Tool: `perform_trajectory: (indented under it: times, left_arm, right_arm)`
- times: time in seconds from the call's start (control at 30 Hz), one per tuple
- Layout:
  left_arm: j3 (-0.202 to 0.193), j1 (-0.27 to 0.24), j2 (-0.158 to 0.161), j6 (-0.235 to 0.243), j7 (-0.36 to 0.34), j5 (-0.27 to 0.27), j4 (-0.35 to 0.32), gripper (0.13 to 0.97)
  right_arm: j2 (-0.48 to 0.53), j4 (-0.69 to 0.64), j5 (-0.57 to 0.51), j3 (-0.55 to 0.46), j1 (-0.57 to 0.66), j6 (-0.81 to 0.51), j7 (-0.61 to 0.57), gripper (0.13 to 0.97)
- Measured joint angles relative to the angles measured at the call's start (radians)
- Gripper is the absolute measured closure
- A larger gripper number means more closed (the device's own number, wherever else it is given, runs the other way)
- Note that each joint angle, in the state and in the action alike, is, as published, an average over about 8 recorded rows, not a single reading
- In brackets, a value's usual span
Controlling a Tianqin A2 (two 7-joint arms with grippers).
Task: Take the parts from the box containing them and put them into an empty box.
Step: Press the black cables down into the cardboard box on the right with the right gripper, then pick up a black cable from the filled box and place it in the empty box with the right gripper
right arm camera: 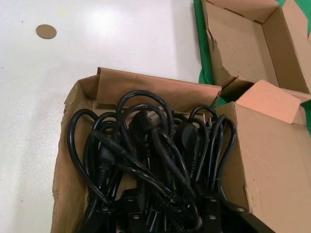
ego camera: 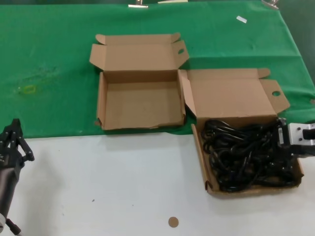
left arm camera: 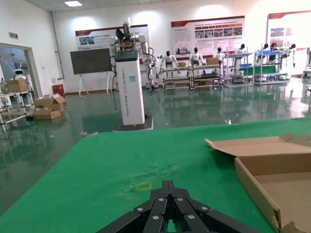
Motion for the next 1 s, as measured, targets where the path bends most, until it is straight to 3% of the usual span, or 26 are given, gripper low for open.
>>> perform_trajectory:
  times: [0.3, 0.6, 1.0]
  left_arm:
    - [0.000, 0.000, 0.000, 0.000, 0.000, 0.000, 0.000, 0.953]
    - [0.000, 0.000, 0.000, 0.000, 0.000, 0.000, 0.000, 0.953]
    - [0.000, 0.000, 0.000, 0.000, 0.000, 0.000, 0.000, 0.953]
  right_arm:
    - [-0.021, -0.006, -0.028, 0.017, 0.010, -0.033, -0.009, 0.791]
    - [-0.010, 0.018, -0.054, 0.034, 0.008, -0.069, 0.017, 0.877]
    - [0.014, 0.078, -0.057, 0.072, 0.056, -0.146, 0.086, 0.886]
